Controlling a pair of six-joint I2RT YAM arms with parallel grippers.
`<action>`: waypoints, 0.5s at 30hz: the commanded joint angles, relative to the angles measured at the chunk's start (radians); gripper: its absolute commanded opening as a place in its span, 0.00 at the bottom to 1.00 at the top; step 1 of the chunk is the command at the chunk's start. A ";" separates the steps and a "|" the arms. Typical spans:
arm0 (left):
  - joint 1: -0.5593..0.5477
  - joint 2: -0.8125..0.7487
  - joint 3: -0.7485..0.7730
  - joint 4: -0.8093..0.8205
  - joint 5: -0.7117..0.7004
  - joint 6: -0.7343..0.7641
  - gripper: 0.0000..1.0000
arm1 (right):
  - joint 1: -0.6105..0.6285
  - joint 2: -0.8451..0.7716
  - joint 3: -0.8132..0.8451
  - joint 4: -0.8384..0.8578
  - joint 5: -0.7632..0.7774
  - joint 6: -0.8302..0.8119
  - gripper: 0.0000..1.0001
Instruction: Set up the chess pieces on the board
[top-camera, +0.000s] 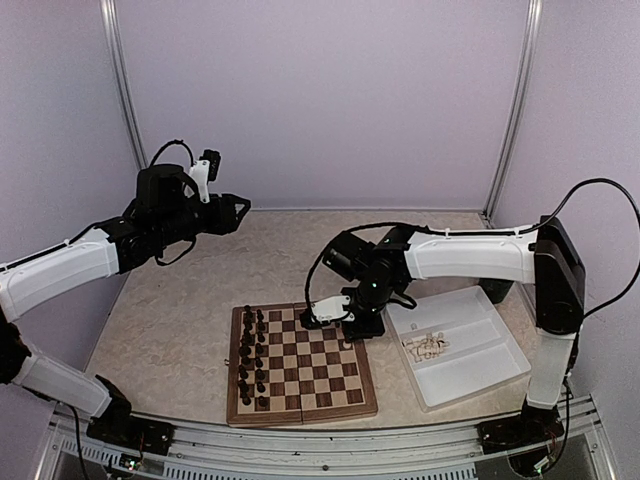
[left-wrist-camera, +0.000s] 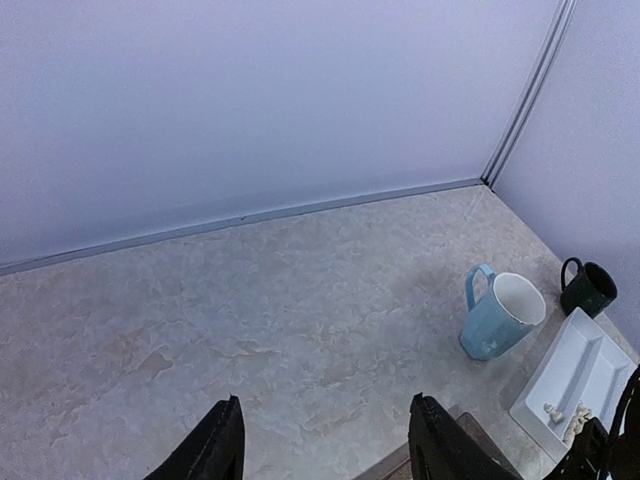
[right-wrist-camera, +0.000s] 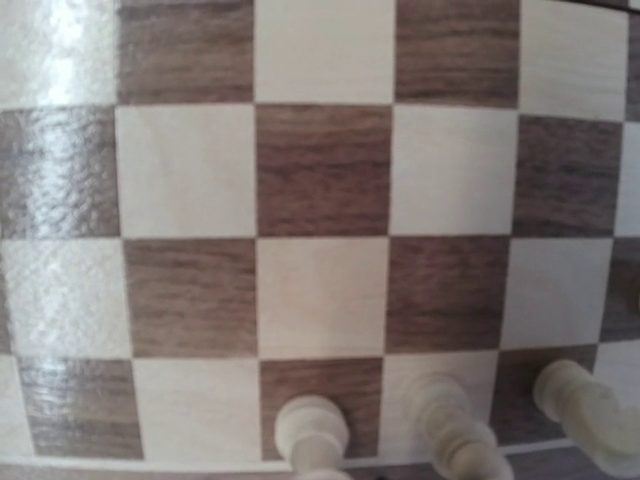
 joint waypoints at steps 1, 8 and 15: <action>0.005 0.003 0.005 0.011 0.013 0.007 0.56 | 0.017 0.012 0.029 -0.004 -0.016 0.011 0.24; 0.005 0.008 0.006 0.011 0.040 0.009 0.56 | 0.016 -0.026 0.011 -0.045 -0.005 0.011 0.33; 0.005 0.025 0.006 0.011 0.054 0.009 0.57 | -0.051 -0.209 -0.133 -0.052 -0.009 0.011 0.39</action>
